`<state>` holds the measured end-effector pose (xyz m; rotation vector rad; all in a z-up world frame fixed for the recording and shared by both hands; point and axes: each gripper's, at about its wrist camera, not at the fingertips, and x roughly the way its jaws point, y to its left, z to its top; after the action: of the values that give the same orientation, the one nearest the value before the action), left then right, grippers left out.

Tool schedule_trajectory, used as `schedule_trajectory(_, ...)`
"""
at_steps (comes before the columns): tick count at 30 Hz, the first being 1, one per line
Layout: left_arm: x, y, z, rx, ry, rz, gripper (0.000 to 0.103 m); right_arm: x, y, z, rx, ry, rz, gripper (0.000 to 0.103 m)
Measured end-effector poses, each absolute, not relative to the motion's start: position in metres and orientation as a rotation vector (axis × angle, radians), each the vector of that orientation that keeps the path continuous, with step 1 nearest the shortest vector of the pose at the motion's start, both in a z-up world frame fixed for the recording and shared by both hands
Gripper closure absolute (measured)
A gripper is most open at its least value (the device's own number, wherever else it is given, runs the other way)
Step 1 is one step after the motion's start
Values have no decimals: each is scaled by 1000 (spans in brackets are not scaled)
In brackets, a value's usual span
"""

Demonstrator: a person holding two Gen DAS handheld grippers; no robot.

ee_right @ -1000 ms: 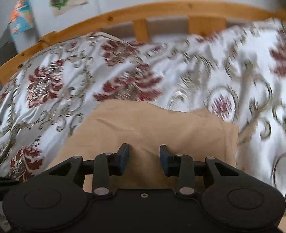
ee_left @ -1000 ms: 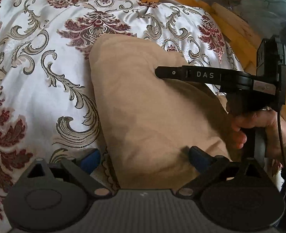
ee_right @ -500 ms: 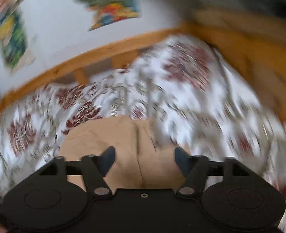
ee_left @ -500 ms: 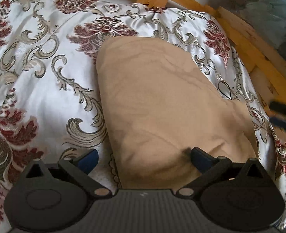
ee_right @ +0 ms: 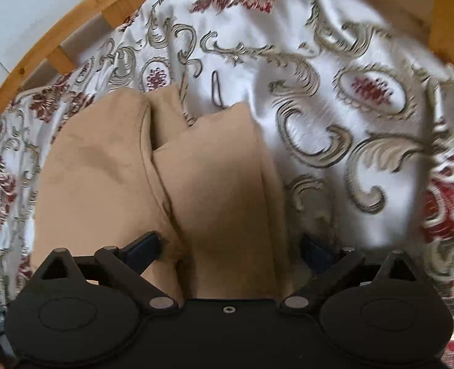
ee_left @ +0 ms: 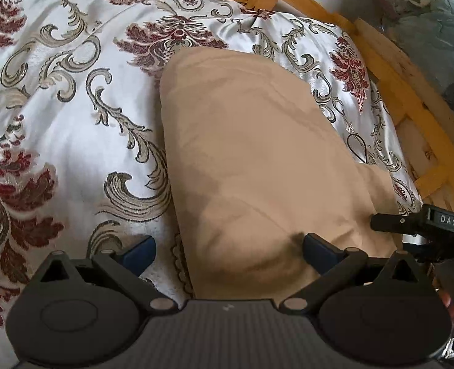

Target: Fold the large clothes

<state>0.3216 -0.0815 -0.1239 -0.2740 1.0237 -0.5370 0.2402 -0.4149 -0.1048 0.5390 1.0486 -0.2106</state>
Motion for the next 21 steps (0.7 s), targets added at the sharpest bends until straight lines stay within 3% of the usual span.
schedule_trajectory(17,335,-68,-133,-411,1124,-546,1,257,-407,-123,532,1072,-145,1)
schedule_trajectory(21,345,-51,-129,-489,1047,-487,1,257,-413,-127,564,1065,-122,1)
